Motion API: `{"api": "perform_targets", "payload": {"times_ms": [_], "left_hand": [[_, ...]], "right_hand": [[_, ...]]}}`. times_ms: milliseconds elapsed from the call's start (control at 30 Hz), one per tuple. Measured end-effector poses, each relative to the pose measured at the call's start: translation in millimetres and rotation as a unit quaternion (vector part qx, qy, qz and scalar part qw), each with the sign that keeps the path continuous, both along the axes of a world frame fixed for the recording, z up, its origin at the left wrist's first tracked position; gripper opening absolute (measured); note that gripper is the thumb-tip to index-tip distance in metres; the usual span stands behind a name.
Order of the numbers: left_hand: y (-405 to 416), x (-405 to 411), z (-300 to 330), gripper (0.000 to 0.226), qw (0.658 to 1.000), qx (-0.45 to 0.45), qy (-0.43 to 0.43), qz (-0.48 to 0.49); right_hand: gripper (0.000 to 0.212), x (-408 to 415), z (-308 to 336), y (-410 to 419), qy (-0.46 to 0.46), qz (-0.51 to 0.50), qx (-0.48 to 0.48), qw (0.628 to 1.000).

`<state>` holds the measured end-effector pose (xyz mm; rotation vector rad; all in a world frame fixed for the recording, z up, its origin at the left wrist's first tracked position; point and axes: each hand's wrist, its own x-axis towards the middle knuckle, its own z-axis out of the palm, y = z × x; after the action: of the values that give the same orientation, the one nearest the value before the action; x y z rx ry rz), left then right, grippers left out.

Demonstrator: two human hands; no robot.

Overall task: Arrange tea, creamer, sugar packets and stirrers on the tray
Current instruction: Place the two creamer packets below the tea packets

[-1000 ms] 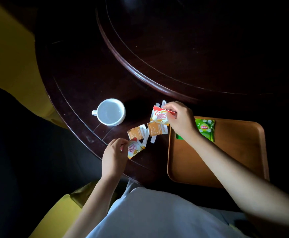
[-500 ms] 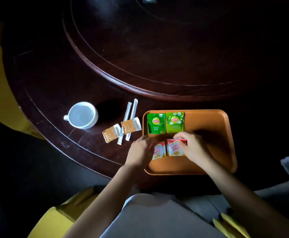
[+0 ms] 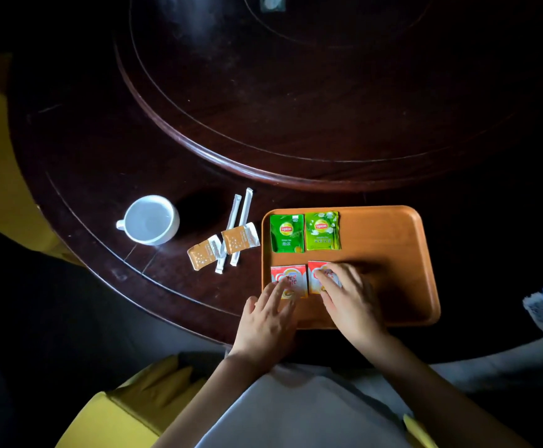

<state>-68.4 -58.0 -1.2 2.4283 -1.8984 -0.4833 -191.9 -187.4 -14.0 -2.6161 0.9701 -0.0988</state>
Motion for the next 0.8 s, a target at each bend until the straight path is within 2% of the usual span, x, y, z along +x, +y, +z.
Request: {"api": "perform_targets", "payload": {"times_ms": [167,267,800], "left_hand": [[-5.7,5.7,-7.5,0.059,0.999,0.023,0.019,0.015],[-10.1,7.8,-18.1,0.055,0.998,0.038,0.043,0.025],[-13.0,11.7,-25.3,0.055,0.998,0.054,0.033,0.024]], "right_hand": [[0.038,2.4,-1.2,-6.2,0.011,-0.001,-0.006,1.000],[0.037,6.1,2.0,-11.2,0.009,-0.001,-0.008,1.000],[0.038,10.0,-2.6,-15.7,0.016,0.007,-0.020,1.000]]}}
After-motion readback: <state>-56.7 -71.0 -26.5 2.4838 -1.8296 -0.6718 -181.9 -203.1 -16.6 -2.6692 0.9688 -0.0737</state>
